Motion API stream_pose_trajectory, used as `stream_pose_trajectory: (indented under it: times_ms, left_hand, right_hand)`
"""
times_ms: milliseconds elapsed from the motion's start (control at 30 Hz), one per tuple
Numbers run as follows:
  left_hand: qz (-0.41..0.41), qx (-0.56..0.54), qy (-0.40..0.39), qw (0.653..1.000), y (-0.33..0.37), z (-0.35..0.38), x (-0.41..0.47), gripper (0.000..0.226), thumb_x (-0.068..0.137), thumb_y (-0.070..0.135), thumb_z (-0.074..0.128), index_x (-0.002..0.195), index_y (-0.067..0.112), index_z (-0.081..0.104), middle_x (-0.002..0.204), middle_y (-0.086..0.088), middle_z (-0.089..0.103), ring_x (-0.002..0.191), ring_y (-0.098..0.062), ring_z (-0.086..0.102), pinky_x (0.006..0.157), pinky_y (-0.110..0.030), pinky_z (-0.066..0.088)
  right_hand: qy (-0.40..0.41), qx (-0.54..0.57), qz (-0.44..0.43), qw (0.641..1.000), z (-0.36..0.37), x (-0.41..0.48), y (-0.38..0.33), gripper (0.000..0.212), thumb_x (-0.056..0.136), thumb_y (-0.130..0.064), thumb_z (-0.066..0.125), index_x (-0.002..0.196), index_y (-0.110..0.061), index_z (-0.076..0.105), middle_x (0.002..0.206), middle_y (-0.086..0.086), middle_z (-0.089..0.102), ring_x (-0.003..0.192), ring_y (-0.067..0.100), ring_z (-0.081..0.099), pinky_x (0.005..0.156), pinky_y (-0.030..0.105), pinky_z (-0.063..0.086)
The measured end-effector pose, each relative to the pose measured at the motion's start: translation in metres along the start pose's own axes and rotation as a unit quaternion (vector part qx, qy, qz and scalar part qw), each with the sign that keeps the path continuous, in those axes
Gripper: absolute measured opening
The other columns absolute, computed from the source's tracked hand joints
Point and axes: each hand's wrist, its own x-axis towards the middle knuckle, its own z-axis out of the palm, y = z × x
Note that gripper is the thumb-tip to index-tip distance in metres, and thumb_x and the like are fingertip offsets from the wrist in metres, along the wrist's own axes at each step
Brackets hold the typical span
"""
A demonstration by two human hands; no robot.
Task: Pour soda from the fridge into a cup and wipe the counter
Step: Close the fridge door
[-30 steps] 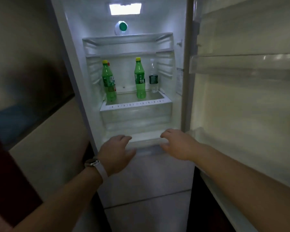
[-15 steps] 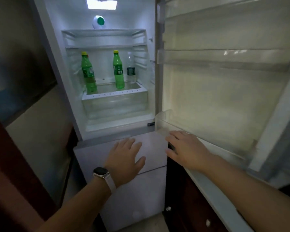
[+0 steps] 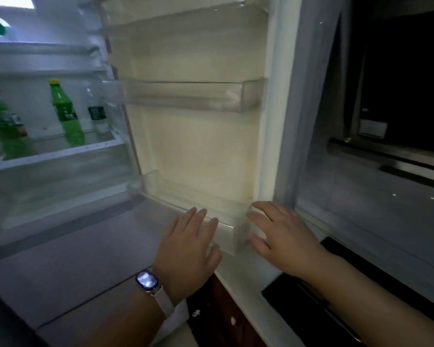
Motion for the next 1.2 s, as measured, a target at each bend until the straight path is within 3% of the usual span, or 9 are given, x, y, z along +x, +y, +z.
stream_pose_trajectory:
  times_ms: [233, 333, 467, 633, 800, 967, 1033, 1200]
  left_hand:
    - [0.018, 0.025, -0.003, 1.000, 0.071, 0.025, 0.046, 0.050, 0.080, 0.041, 0.050, 0.120, 0.016, 0.067, 0.129, -0.013, 0.063, 0.122, -0.033, 0.057, 0.098, -0.051, 0.049]
    - [0.008, 0.030, 0.003, 1.000, 0.091, 0.039, 0.063, 0.053, 0.082, 0.040, 0.049, 0.124, 0.013, 0.065, 0.131, -0.015, 0.061, 0.123, -0.034, 0.056, 0.098, -0.051, 0.049]
    - [-0.008, 0.033, 0.007, 0.999, 0.117, 0.055, 0.077, 0.056, 0.081, 0.040, 0.048, 0.128, 0.012, 0.060, 0.134, -0.018, 0.059, 0.125, -0.035, 0.055, 0.096, -0.053, 0.050]
    - [-0.019, 0.050, 0.013, 0.998, 0.129, 0.071, 0.077, 0.056, 0.081, 0.040, 0.051, 0.128, 0.011, 0.060, 0.136, -0.019, 0.057, 0.125, -0.037, 0.055, 0.095, -0.054, 0.050]
    - [-0.022, 0.079, 0.020, 0.996, 0.128, 0.071, 0.066, 0.061, 0.084, 0.043, 0.051, 0.137, 0.012, 0.052, 0.141, -0.017, 0.054, 0.129, -0.034, 0.052, 0.097, -0.052, 0.050]
    - [-0.059, 0.048, 0.043, 0.996, 0.140, 0.071, 0.043, 0.071, 0.086, 0.047, 0.051, 0.147, 0.014, 0.034, 0.146, -0.018, 0.047, 0.130, -0.035, 0.051, 0.100, -0.045, 0.048]
    - [-0.089, 0.025, 0.053, 0.994, 0.142, 0.073, 0.029, 0.074, 0.086, 0.048, 0.052, 0.148, 0.014, 0.031, 0.150, -0.020, 0.041, 0.130, -0.035, 0.050, 0.101, -0.043, 0.046]
    - [-0.160, -0.031, 0.071, 0.984, 0.141, 0.078, -0.013, 0.089, 0.083, 0.049, 0.058, 0.153, 0.013, 0.016, 0.160, -0.014, 0.020, 0.137, -0.032, 0.041, 0.101, -0.036, 0.043]
  right_hand:
    - [0.050, 0.015, 0.015, 0.999, -0.009, -0.025, 0.094, 0.046, 0.089, -0.043, 0.051, 0.126, -0.016, 0.059, 0.132, 0.010, 0.056, 0.120, 0.028, 0.055, 0.097, 0.043, 0.045]
    - [0.042, 0.079, 0.058, 0.994, -0.004, -0.022, 0.124, 0.057, 0.096, -0.041, 0.051, 0.145, -0.017, 0.039, 0.148, 0.007, 0.041, 0.134, 0.023, 0.040, 0.108, 0.039, 0.035]
    - [0.034, 0.285, 0.137, 0.948, 0.006, -0.006, 0.145, 0.076, 0.095, -0.045, 0.055, 0.154, -0.031, 0.011, 0.158, -0.008, 0.022, 0.140, 0.010, 0.027, 0.115, 0.032, 0.027]
    - [-0.018, 0.447, 0.145, 0.882, 0.029, 0.010, 0.141, 0.091, 0.086, -0.058, 0.060, 0.148, -0.051, -0.006, 0.162, -0.013, 0.015, 0.144, 0.012, 0.026, 0.116, 0.048, 0.032]
    - [0.039, 0.478, 0.127, 0.868, 0.045, 0.010, 0.131, 0.087, 0.082, -0.067, 0.049, 0.151, -0.046, 0.001, 0.162, -0.009, 0.019, 0.145, 0.012, 0.027, 0.115, 0.049, 0.034]
    - [0.076, 0.496, 0.097, 0.860, 0.049, -0.003, 0.110, 0.064, 0.096, -0.045, 0.051, 0.152, -0.032, 0.021, 0.152, -0.006, 0.038, 0.134, 0.010, 0.041, 0.109, 0.041, 0.043]
    - [0.082, 0.496, 0.069, 0.861, 0.050, -0.009, 0.101, 0.060, 0.095, -0.051, 0.048, 0.149, -0.035, 0.026, 0.147, -0.007, 0.044, 0.128, 0.009, 0.048, 0.103, 0.038, 0.047]
    - [0.078, 0.487, -0.006, 0.870, 0.054, -0.021, 0.070, 0.070, 0.092, -0.059, 0.041, 0.151, -0.022, 0.028, 0.143, -0.001, 0.048, 0.123, 0.009, 0.052, 0.096, 0.036, 0.052]
